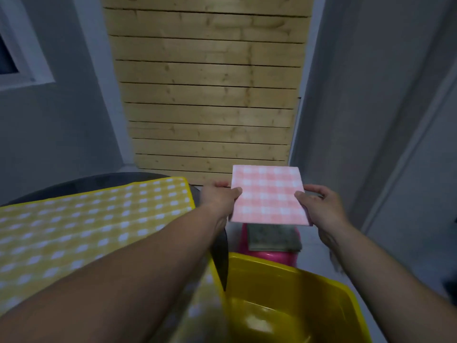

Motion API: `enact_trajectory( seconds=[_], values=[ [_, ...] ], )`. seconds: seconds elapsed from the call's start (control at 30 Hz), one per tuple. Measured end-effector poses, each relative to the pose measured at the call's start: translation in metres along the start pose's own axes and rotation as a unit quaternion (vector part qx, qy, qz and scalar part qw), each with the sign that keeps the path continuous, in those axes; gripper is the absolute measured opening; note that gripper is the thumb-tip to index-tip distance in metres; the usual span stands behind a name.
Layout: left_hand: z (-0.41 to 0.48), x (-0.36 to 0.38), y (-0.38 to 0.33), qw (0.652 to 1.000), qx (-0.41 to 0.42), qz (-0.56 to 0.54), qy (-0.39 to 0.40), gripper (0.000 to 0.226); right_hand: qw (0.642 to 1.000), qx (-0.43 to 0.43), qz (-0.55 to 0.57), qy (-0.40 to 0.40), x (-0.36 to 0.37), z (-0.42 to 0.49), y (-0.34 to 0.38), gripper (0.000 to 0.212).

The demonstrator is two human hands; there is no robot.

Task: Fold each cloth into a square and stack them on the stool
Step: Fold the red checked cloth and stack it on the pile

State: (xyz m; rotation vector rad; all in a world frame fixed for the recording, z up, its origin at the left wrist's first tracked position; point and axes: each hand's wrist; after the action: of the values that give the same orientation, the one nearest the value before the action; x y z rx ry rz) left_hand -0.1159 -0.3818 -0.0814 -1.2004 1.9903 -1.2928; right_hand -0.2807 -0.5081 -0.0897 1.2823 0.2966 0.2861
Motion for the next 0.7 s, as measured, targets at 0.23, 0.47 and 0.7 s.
enact_trajectory(
  seconds=[0.23,0.47,0.7],
  values=[
    [0.064,0.07,0.047,0.996,-0.087,-0.029,-0.018,0.031,0.997,0.061,-0.006,-0.037,-0.019,0.047,-0.088,0.016],
    [0.115,0.097,0.097,0.991,-0.126,0.029,-0.018,0.024,0.995,0.09,-0.021,-0.041,-0.024,0.07,-0.157,0.013],
    [0.127,0.111,0.141,0.992,-0.083,0.017,-0.094,0.055,0.993,0.099,-0.058,-0.024,-0.018,0.083,-0.212,0.026]
  ],
)
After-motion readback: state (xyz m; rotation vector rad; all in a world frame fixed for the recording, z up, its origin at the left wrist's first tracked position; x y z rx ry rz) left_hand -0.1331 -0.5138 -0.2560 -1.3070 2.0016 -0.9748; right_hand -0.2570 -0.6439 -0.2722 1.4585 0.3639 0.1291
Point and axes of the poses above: each hand's wrist, its own z-axis towards the middle knuckle, its own x-axis out of the palm, y = z × x, and after that the axes turned 15 degrees about -x, right-handed
